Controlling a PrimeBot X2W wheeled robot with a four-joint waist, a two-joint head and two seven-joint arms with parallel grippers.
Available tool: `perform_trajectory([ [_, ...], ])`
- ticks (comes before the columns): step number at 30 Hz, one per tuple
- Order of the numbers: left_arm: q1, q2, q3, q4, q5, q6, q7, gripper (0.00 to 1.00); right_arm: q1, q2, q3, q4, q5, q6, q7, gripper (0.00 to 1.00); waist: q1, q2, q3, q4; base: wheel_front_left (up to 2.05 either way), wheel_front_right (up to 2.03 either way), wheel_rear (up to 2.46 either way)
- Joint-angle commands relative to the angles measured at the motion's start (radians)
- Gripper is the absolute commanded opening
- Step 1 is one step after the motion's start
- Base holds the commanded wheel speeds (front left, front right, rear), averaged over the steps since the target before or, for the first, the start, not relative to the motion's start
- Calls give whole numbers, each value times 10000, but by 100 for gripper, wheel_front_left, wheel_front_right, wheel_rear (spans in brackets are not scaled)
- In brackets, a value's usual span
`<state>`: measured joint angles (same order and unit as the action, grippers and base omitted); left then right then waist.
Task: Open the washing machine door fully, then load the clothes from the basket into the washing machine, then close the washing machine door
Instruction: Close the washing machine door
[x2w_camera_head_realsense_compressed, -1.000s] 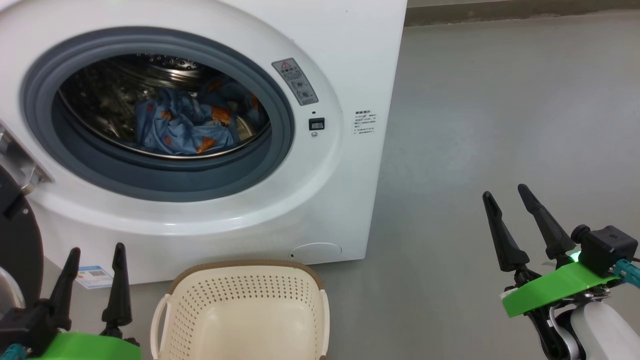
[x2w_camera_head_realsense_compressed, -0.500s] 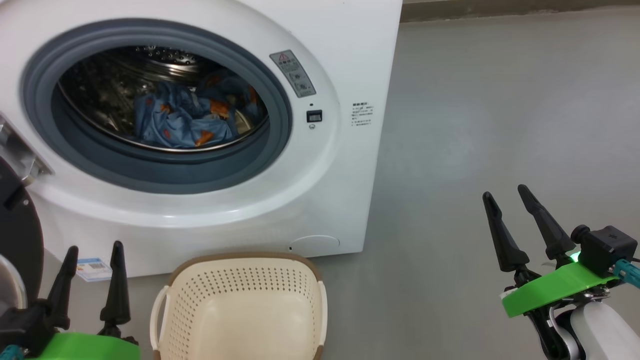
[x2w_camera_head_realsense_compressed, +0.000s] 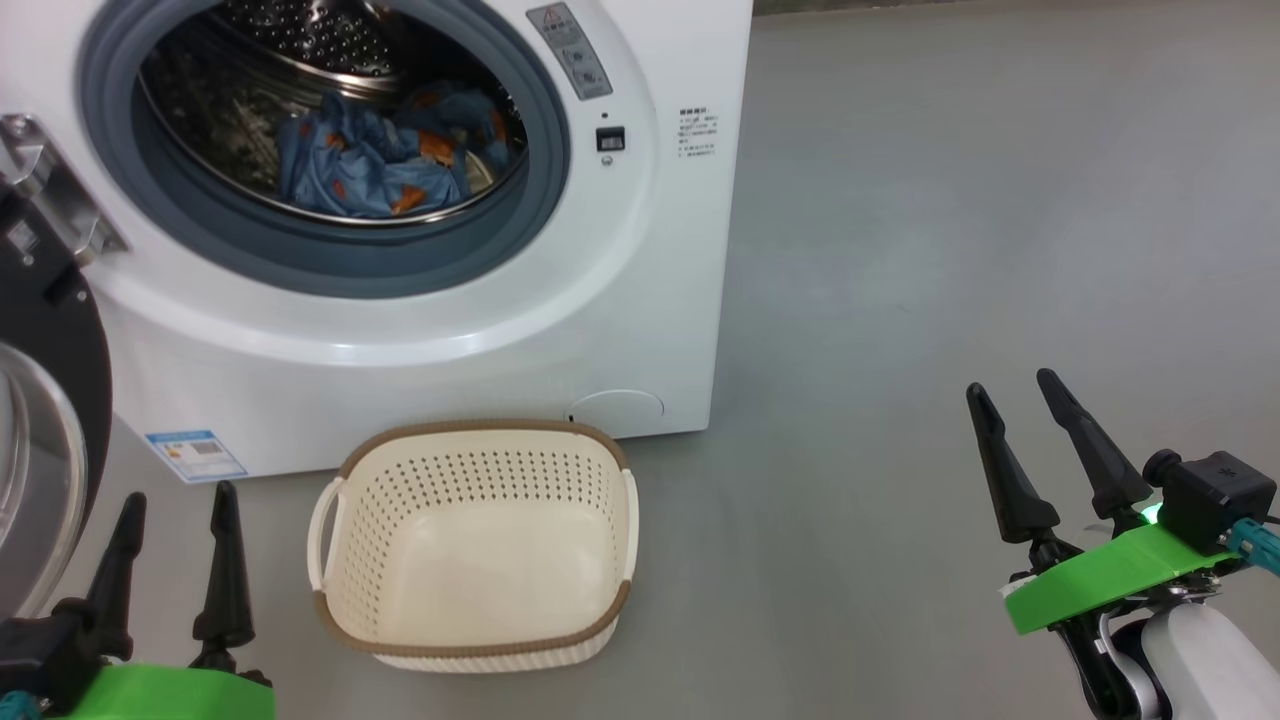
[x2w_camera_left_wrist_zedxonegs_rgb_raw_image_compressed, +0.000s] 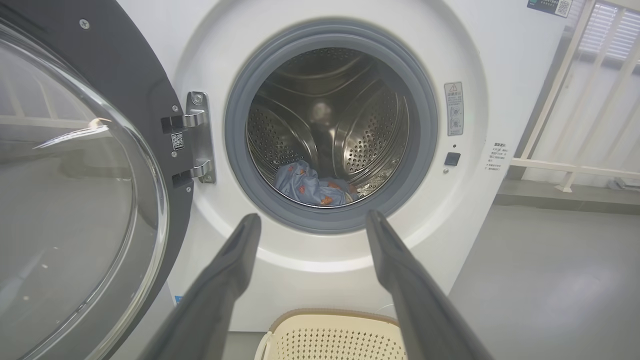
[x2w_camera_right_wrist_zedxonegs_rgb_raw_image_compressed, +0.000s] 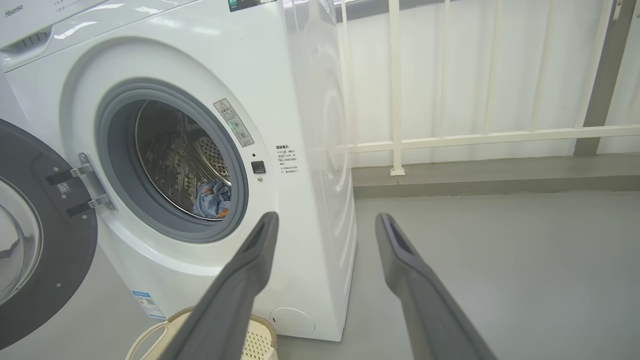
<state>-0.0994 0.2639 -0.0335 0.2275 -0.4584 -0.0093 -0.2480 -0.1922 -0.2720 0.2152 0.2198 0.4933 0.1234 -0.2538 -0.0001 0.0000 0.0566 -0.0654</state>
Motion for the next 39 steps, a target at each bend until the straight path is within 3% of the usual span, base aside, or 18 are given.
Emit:
perform_trajectory([
  [1,-198,257,377,-272,-44,-1,-107,100,-16,-119,67,-224,-7,73,-80,100,1,0,-12,-2,-121,121,0],
  [39,-178,310,299,-189,-72,70,-129,100,57,-120,62,-248,-4,73,-80,100,1,0,-113,-40,-13,13,0],
])
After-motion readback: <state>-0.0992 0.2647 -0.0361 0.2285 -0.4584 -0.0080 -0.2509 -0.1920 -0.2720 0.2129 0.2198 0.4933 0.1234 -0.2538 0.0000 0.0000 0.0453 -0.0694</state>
